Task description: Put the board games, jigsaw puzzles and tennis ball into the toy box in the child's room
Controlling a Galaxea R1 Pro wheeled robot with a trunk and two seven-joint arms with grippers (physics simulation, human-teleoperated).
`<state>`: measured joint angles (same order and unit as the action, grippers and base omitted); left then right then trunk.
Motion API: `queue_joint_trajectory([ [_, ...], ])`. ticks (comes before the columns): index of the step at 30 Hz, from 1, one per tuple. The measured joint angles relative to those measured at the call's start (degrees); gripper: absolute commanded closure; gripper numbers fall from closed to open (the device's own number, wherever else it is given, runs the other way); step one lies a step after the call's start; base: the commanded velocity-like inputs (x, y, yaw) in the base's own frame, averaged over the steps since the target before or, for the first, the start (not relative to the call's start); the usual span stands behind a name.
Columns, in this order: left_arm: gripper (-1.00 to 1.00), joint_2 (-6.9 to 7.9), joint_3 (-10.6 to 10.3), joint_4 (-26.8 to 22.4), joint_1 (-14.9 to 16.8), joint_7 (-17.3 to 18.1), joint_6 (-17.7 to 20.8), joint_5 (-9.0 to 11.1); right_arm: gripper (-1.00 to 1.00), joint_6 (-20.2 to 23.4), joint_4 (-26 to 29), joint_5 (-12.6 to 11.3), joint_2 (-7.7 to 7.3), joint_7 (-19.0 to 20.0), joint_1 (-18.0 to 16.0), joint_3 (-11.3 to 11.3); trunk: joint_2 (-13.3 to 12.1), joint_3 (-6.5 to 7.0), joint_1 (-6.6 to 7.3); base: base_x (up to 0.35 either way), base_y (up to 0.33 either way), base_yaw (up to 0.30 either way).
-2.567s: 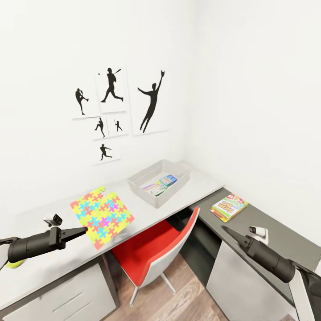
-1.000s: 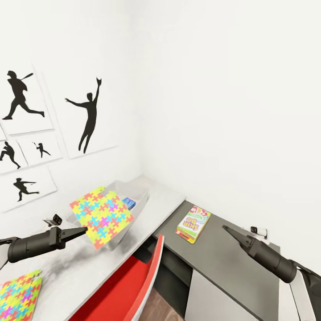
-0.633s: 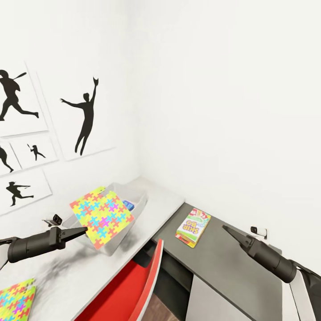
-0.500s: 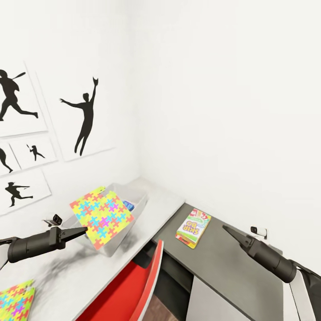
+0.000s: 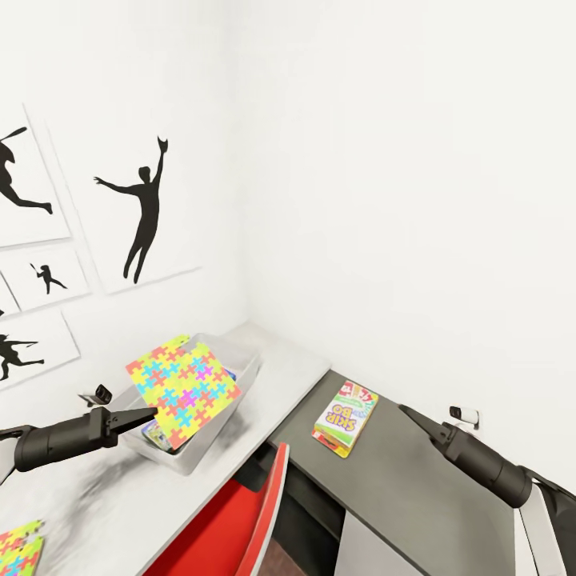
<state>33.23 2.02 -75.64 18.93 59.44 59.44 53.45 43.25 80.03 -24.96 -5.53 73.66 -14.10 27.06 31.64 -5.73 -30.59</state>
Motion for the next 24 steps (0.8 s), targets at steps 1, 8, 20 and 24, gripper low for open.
queue_joint_trajectory([
  [1,1.0,0.0,-0.02,-0.01,0.0,0.01,0.0,0.0,-1.0,0.0,-0.01,0.03,0.0,0.0,0.0,0.0,0.0,0.0,0.0,0.003,-0.009,0.0],
  [8,1.0,-0.02,-0.09,-0.02,0.0,0.0,-0.08,-0.03,-1.0,0.05,-0.04,0.02,0.0,0.01,0.0,-0.01,0.0,0.0,0.01,0.101,-0.079,0.0],
  [20,1.0,-0.21,-0.39,-0.02,0.0,-0.04,-0.01,0.0,-1.0,0.08,0.03,0.31,0.0,-0.22,0.0,0.02,0.0,0.0,0.0,0.009,-0.006,0.0],
  [24,1.0,-0.18,0.01,0.05,0.0,-0.06,0.0,-0.02,-1.0,0.08,0.04,0.41,0.0,-0.2,0.0,0.03,0.0,0.0,0.0,0.0,0.0,0.0],
])
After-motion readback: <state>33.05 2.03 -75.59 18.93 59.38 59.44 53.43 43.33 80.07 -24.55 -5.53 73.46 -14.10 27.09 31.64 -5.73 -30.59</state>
